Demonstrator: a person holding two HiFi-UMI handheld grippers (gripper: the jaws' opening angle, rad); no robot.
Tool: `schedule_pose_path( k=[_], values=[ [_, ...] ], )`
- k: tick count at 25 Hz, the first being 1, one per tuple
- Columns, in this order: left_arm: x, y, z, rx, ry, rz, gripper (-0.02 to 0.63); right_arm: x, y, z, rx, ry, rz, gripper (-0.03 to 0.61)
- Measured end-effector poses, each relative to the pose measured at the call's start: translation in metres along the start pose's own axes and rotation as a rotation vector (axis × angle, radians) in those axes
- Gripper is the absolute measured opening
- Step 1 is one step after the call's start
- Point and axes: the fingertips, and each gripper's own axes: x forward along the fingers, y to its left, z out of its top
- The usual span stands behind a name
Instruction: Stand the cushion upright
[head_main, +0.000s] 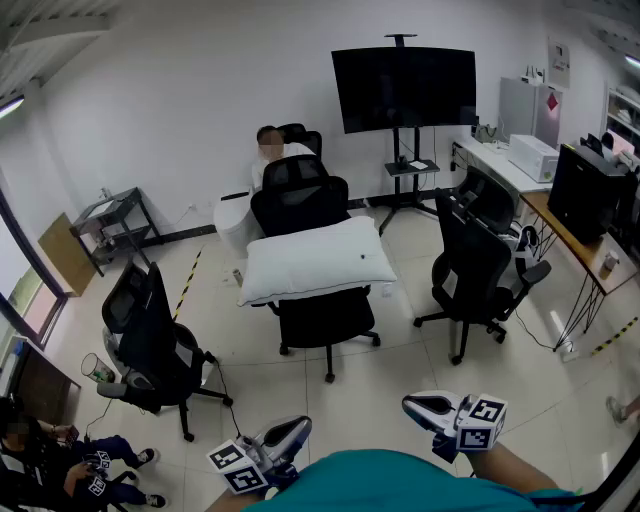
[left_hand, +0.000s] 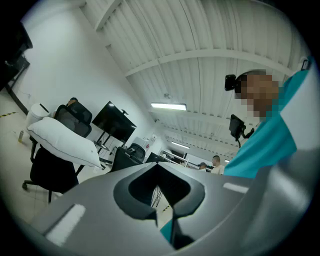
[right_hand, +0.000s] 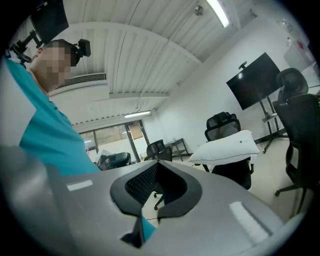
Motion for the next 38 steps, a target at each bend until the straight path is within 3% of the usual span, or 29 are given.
schedule_pose_path(
  k=[11,17,23,28,32,38],
  values=[
    [0.062,-0.014,-0.037,-0.029,0.016,0.015,0.011,-0.045,-0.048,0.005,0.011,0.031,0.015,0.003],
    [0.076,0.019,-0.024,-0.052,0.005,0.037,0.011,-0.024,-0.08,0.007,0.036,0.043,0.013,0.003],
    [0.091,0.102,0.011,-0.05,0.009,-0.008,0.012,0.049,-0.126,0.024,0.026,0.057,-0.024,0.003],
    [0.1,0.19,0.079,-0.065,0.029,-0.082,0.012,0.125,-0.173,0.051,0.067,0.046,-0.104,0.025],
    [0.112,0.254,0.123,-0.053,0.053,-0.117,0.011,0.175,-0.224,0.08,0.088,0.05,-0.157,0.095],
    [0.124,0.319,0.156,-0.053,0.052,-0.102,0.011,0.212,-0.312,0.09,0.141,0.098,-0.26,0.224]
  ],
)
